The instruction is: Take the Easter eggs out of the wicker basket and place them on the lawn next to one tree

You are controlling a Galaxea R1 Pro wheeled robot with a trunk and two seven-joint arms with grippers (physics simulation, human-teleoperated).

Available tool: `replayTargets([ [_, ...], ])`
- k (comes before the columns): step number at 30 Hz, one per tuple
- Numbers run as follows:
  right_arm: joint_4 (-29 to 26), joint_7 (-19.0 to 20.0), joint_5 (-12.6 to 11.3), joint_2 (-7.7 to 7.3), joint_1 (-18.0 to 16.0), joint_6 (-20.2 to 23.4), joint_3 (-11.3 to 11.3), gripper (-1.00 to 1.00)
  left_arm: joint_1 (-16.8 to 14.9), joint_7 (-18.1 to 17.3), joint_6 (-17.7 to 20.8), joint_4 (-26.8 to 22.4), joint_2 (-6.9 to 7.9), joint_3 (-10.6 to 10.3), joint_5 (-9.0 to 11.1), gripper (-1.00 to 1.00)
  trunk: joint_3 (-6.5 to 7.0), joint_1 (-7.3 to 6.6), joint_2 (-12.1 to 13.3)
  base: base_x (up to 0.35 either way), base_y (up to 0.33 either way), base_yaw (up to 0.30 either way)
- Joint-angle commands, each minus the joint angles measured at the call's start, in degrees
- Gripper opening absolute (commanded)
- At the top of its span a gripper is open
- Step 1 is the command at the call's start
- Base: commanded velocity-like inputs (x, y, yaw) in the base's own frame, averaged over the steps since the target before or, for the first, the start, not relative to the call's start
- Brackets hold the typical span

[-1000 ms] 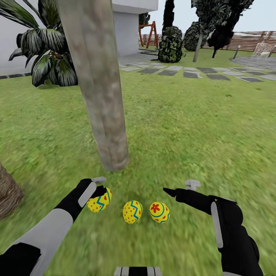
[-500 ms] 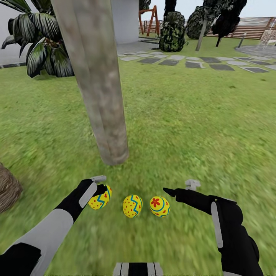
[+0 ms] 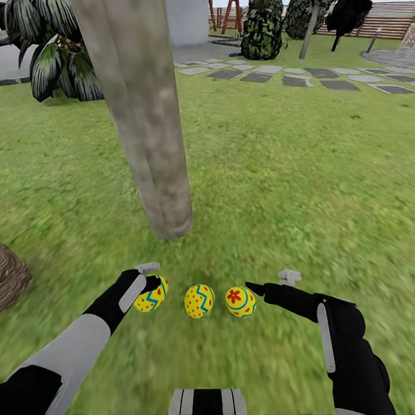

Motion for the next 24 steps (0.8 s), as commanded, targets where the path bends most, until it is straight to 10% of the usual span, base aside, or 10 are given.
replayTargets([
  [1, -0.06, 0.56, 0.52, 0.06, -0.05, 0.24, -0.13, 1.00, -0.03, 0.44, -0.07, -0.09, 0.09, -0.39, 0.58, -1.00, -0.27, 0.01, -0.04, 0.000, 0.000, 0.000],
  [24, -0.06, 0.57, 0.52, 0.06, 0.03, 0.15, -0.05, 1.00, -0.03, 0.66, -2.85, -5.26, 0.24, -0.39, 0.68, -1.00, -5.37, 0.60, -0.34, 0.000, 0.000, 0.000],
])
